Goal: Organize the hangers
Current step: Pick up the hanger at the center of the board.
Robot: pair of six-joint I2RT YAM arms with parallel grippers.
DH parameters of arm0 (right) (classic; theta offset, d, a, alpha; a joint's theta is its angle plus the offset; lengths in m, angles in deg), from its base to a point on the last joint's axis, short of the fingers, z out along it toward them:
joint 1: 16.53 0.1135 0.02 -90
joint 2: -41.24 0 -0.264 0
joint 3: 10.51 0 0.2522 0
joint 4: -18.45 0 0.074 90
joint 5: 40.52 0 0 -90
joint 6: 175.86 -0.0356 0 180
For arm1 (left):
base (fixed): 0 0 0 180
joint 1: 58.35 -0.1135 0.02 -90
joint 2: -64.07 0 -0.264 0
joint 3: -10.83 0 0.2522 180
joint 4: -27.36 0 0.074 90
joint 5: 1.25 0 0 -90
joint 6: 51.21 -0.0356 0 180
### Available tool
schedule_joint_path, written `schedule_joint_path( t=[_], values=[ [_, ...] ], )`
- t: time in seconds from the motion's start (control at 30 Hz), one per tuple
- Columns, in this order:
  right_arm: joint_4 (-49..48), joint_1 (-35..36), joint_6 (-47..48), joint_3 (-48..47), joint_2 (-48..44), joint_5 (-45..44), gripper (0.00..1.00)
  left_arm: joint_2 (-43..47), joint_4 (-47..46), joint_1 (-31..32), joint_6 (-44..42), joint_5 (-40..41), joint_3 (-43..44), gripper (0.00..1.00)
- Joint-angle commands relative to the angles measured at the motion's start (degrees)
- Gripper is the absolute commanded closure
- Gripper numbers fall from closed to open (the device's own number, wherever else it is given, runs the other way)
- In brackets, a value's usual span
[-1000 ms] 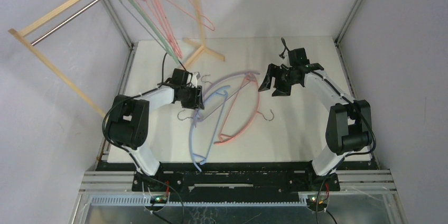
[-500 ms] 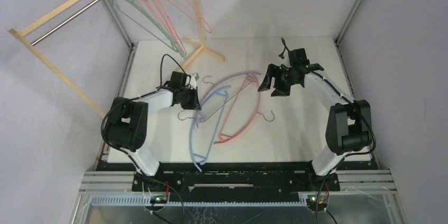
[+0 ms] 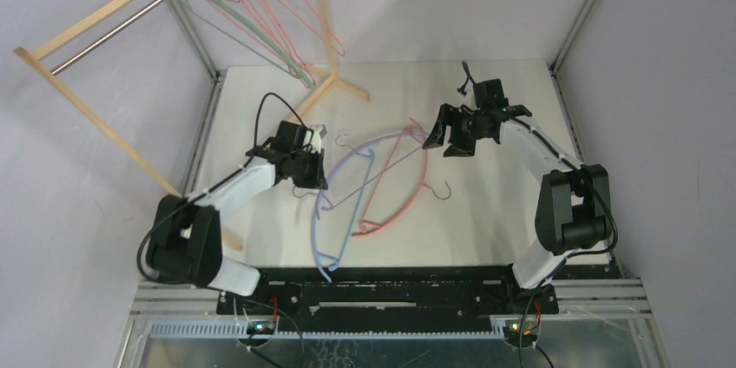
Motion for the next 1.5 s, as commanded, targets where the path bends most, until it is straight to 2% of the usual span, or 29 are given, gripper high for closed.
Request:
schedule_joint_path(
  t=[0.0,0.23,0.43,0.53,0.73,0.9,0.97,1.37,1.47],
  values=[
    [-2.72,1.12,-1.04,0.05,-2.39,1.28,0.21,9.27,6.54,2.44,1.83,3.55,2.64,1.0],
    [-5.4,4.81,-3.26,0.04,-1.4,2.79,0.23,18.59,9.14,4.45,5.03,6.75,-0.69,1.0],
    [-9.28,6.09,-6.53,0.1,-0.75,5.36,0.22,22.65,9.03,4.71,6.89,6.88,-3.54,1.0],
    [-12.81,6.12,-9.35,0.1,0.36,5.87,0.2,23.74,9.03,4.73,7.41,6.39,-3.9,1.0],
    [-26.02,6.66,-19.22,2.01,2.51,7.66,0.17,25.4,8.7,5.25,8.32,5.93,-4.46,1.0],
    [-19.43,7.42,-20.07,2.09,3.15,1.98,0.18,26.58,8.59,5.3,8.98,6.29,-3.97,1.0],
    [-20.29,7.32,-19.99,3.63,2.04,0.38,0.17,27.08,8.59,5.4,9.48,6.18,-3.83,1.0],
    [-41.09,7.21,-33.18,3.83,5.96,3.46,0.18,29.36,8.88,6.02,10.84,5.46,-5.16,1.0],
    [-44.71,7.85,-34.96,3.86,6.02,3.34,0.22,29.65,8.23,6.12,11.38,5.5,-5.5,1.0]
  ],
)
